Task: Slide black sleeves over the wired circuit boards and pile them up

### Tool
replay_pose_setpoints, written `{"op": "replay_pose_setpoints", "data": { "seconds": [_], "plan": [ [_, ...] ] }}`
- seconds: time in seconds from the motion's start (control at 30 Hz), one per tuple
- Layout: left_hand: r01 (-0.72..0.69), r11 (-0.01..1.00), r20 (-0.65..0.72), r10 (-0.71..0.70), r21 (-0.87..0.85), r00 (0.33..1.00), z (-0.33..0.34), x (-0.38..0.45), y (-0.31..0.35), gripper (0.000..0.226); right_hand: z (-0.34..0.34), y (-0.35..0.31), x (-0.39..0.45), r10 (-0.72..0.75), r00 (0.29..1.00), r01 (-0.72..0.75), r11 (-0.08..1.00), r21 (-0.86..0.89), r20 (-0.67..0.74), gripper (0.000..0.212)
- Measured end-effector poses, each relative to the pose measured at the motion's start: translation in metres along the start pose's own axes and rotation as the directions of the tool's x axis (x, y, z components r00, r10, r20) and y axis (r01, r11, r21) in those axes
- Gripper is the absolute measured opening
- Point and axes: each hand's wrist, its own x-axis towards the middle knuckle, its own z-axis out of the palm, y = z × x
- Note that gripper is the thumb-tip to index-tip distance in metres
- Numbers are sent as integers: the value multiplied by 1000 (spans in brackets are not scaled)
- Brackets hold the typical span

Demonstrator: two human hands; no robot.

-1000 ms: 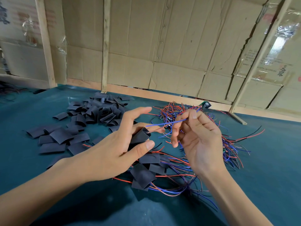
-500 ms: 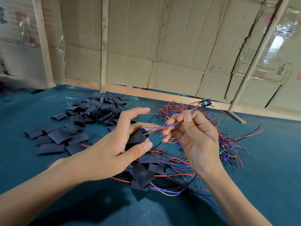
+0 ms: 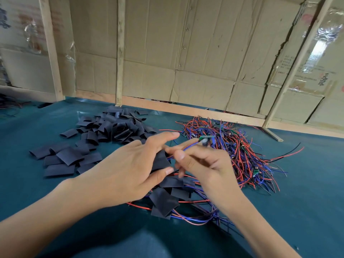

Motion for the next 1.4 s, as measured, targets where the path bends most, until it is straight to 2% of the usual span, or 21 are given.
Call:
{"op": "replay_pose_setpoints", "data": {
  "seconds": [0.07,0.17,0.23,0.33,0.4,0.57,0.67,0.73,0.8,0.87,0.97,1.07,1.13,1.27,1.4],
  "plan": [
    [-7,1000,12,7,14,1000,-2,0,0,66,6,0,-2,35,999,-34,998,-44,32,18],
    [93,993,52,-89,-75,995,-3,-1,1,71,8,0,-3,-18,999,23,985,-174,30,21],
    [109,988,33,-106,-109,994,-1,-1,3,73,10,-1,-3,-42,998,53,972,-230,51,25],
    [132,968,-17,-139,-212,990,-2,1,8,77,10,-7,-5,3,990,19,988,-156,140,28],
    [144,950,-25,-157,-278,987,-5,1,11,83,6,-11,-6,32,987,-20,997,-80,157,21],
    [177,932,-5,-188,-317,982,-4,2,13,86,9,-20,-5,86,991,-87,996,9,104,13],
    [199,897,6,-214,-394,977,-2,3,14,97,11,-18,-5,127,987,-136,987,89,98,19],
    [237,842,8,-267,-485,964,0,3,11,110,10,-16,-3,141,988,-146,984,105,59,26],
    [257,815,6,-298,-520,955,0,3,7,114,7,-13,0,170,985,-170,975,145,7,33],
    [259,811,6,-300,-524,954,-3,4,5,105,5,-9,3,218,976,-209,954,217,-19,46],
    [297,785,32,-334,-543,942,-4,4,1,77,5,-8,6,276,959,-236,897,373,-57,63],
    [304,780,32,-344,-546,939,-2,3,0,50,4,-6,6,287,956,-225,855,468,-65,56],
    [288,779,9,-341,-557,940,1,3,0,41,3,-4,6,292,954,-222,836,501,-65,56],
    [284,699,-21,-392,-656,920,3,5,1,31,4,-5,6,304,950,-215,805,552,-73,47],
    [257,817,-85,-347,-516,934,2,6,0,21,6,-6,5,311,948,-213,775,595,-66,19]
  ]
}}
